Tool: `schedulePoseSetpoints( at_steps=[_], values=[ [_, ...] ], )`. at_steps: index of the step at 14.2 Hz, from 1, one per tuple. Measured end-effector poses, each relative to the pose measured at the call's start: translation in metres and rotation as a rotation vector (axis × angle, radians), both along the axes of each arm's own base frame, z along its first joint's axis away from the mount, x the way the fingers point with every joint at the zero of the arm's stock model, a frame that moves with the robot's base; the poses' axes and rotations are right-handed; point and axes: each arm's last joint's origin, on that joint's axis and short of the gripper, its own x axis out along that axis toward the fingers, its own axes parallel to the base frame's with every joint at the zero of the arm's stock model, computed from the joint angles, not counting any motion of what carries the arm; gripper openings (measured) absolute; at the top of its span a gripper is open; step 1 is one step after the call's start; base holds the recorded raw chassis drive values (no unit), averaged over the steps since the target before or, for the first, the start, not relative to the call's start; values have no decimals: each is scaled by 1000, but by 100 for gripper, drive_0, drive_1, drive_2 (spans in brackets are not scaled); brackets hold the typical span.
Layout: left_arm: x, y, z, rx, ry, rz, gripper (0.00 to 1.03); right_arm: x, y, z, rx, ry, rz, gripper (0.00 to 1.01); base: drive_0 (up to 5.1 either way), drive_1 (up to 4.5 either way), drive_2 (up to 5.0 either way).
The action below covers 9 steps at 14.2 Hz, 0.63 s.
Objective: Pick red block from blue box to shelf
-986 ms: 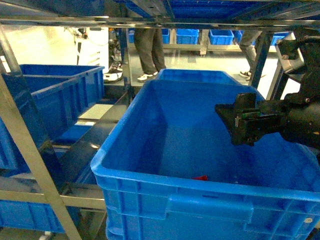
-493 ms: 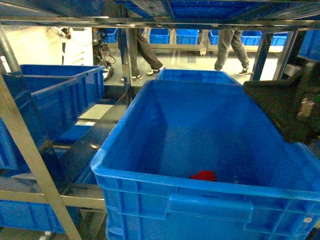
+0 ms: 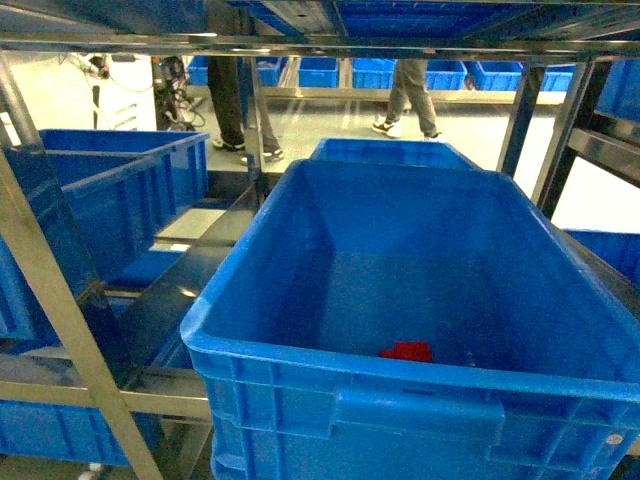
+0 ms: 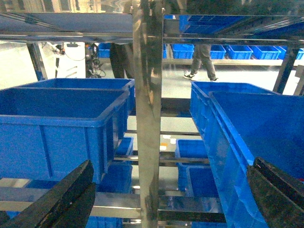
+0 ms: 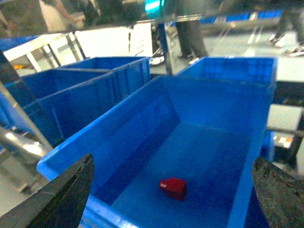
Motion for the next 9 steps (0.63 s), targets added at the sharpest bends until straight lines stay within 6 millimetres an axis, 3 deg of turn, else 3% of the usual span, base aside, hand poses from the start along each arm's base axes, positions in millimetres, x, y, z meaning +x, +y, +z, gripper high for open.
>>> schedulePoseSetpoints(
  at_steps=[2, 3, 4, 7, 9],
  values=[
    [0, 0, 0, 0, 0, 0, 98, -9, -8, 20, -97, -181, -197, 98, 0, 0, 0],
    [0, 0, 0, 0, -1, 0, 98, -12, -9, 21, -124, -159, -292, 94, 0, 0, 0],
    [0, 0, 0, 0, -1, 0, 98, -31, -10, 9, -173, -159, -449, 56, 0, 0, 0],
    [0, 0, 0, 0, 0, 0, 98, -46, -10, -6, -184, -145, -447, 18, 0, 0, 0],
    [0, 0, 0, 0, 0, 0, 98, -49, -10, -7, -183, -152, -448, 8, 0, 0, 0]
  ],
)
